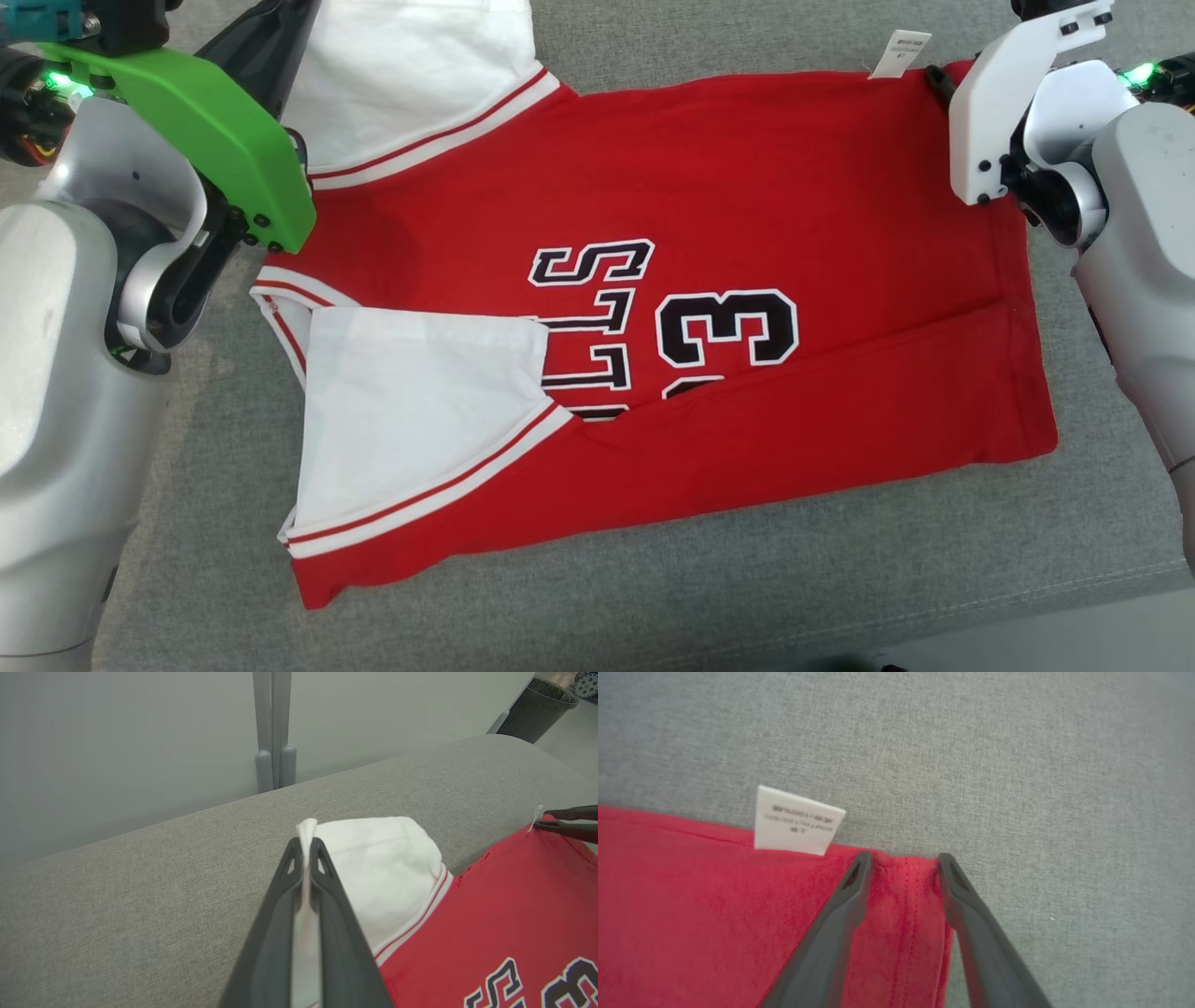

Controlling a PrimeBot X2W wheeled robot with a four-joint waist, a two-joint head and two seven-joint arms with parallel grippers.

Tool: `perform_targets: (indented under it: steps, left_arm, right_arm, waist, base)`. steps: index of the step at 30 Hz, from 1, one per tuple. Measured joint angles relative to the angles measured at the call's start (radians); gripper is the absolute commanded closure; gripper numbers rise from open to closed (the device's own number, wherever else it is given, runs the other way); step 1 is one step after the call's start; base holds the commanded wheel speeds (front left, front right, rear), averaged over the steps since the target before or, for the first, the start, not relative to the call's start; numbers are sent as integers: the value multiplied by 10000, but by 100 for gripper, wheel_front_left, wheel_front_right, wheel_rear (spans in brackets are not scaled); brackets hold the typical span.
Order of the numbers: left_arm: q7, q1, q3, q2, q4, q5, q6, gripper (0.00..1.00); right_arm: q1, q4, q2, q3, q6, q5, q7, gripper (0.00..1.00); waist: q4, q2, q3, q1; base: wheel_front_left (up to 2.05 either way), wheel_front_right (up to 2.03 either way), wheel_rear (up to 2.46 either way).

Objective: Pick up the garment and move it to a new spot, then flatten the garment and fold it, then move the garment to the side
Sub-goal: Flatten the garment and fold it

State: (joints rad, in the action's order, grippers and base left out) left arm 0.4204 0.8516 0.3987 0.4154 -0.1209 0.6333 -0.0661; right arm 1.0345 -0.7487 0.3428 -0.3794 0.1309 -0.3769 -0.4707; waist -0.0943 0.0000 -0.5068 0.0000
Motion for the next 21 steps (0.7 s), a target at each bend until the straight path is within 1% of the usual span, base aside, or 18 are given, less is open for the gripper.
perform_targets:
  steps: [1, 2, 7, 11, 16, 21]
  left_arm:
    - [-8, 0, 8, -13, -10, 2, -4, 100]
    - [-29, 0, 15, -23, -19, 12, -15, 100]
    - [-284, -8, -6, -31, -88, 33, -33, 100]
    - [-454, -207, -59, -10, 13, 109, -31, 100]
    - [-535, -792, -138, 192, 477, 251, 15, 100]
    - [-711, -1314, -330, 360, 968, 347, 222, 100]
  right_arm:
    - [51, -125, 6, -4, 0, -2, 69, 80]
    - [110, -276, 4, 2, 0, -6, 153, 100]
    - [268, -560, -61, -153, 0, -33, 732, 100]
    - [266, -556, 25, -445, 2, -270, 1187, 100]
    - [-79, -178, 376, -1070, 2, -650, 1312, 100]
    - [-296, 307, 713, -1202, 2, -951, 1726, 100]
  waist:
    - [23, 0, 17, 0]
    - [41, 0, 37, 0]
    - [-3, 0, 122, 0]
    - [-73, 0, 286, 0]
    - [-156, 0, 554, -1]
    - [-236, 0, 823, 0]
  base:
    - [0, 0, 0]
    - [0, 0, 0]
    - [0, 0, 0]
    - [0, 0, 0]
    - [0, 0, 0]
    - [0, 0, 0]
